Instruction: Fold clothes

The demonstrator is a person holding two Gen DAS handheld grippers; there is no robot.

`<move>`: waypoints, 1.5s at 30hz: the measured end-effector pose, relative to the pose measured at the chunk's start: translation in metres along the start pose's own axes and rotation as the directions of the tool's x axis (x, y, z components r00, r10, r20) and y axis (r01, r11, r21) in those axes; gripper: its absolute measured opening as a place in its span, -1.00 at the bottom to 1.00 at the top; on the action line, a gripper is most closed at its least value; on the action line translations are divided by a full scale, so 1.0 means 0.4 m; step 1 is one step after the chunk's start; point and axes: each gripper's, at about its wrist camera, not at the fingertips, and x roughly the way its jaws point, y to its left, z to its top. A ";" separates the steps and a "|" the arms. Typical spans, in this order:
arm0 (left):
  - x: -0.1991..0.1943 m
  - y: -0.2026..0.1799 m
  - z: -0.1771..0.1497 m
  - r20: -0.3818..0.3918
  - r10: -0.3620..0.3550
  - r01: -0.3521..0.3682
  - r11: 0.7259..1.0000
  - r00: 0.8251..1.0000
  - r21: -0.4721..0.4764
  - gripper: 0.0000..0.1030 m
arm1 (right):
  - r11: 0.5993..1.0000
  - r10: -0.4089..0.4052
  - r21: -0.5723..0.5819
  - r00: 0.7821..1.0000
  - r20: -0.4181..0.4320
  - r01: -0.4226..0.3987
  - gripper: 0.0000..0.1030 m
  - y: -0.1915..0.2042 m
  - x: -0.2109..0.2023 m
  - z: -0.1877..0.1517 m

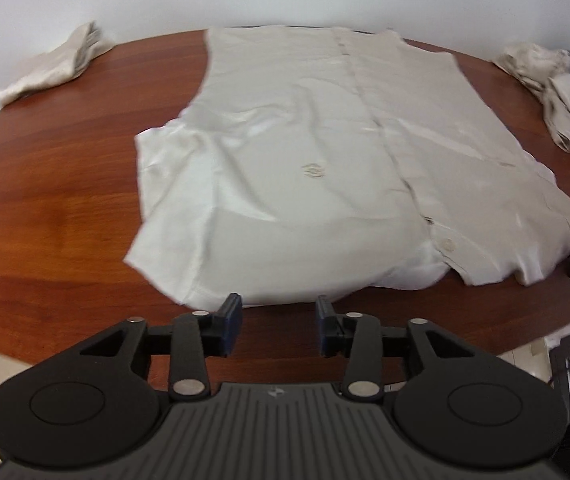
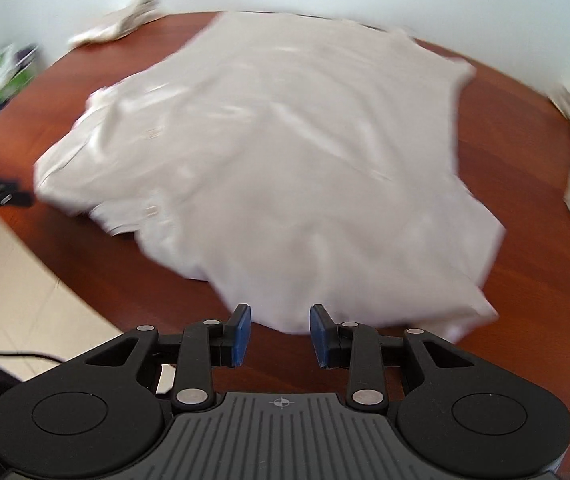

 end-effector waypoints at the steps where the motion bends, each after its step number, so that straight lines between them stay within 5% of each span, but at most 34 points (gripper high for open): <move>1: 0.005 -0.014 -0.001 0.009 -0.009 0.009 1.000 1.000 0.030 -0.07 | 1.000 -0.001 -0.030 1.000 0.006 0.001 -0.29 0.015 0.007 0.003; 16: 0.121 -0.076 0.029 -0.039 -0.020 0.028 0.973 0.999 0.230 0.18 | 0.962 -0.014 -0.274 1.000 -0.023 0.007 -0.27 0.117 0.109 0.023; 22: 0.147 -0.086 0.026 -0.069 -0.013 0.033 0.952 0.998 0.304 0.17 | 0.972 -0.024 -0.237 0.998 -0.051 0.011 -0.79 0.107 0.138 0.042; 24: 0.155 -0.087 0.033 -0.066 -0.008 0.029 0.945 0.998 0.326 -0.08 | 0.974 -0.025 -0.225 0.999 -0.042 0.015 -0.93 0.100 0.134 0.059; 26: 0.161 -0.080 0.047 -0.055 -0.011 0.028 0.945 0.998 0.325 -0.75 | 0.977 -0.026 -0.213 0.999 -0.033 0.018 -0.94 0.094 0.130 0.076; 28: 0.164 -0.069 0.066 -0.030 -0.022 0.030 0.951 0.999 0.307 -0.89 | 0.979 -0.026 -0.201 0.999 -0.024 0.021 -0.94 0.088 0.127 0.093; 38: 0.182 -0.035 0.211 0.091 -0.045 0.021 0.968 0.995 0.249 -0.93 | 0.986 -0.067 -0.149 0.997 0.042 0.072 -0.94 0.033 0.126 0.215; 45: 0.274 -0.046 0.338 0.104 -0.026 -0.004 0.962 0.994 0.271 -0.93 | 0.988 -0.114 -0.101 0.992 0.053 0.119 -0.93 -0.041 0.204 0.338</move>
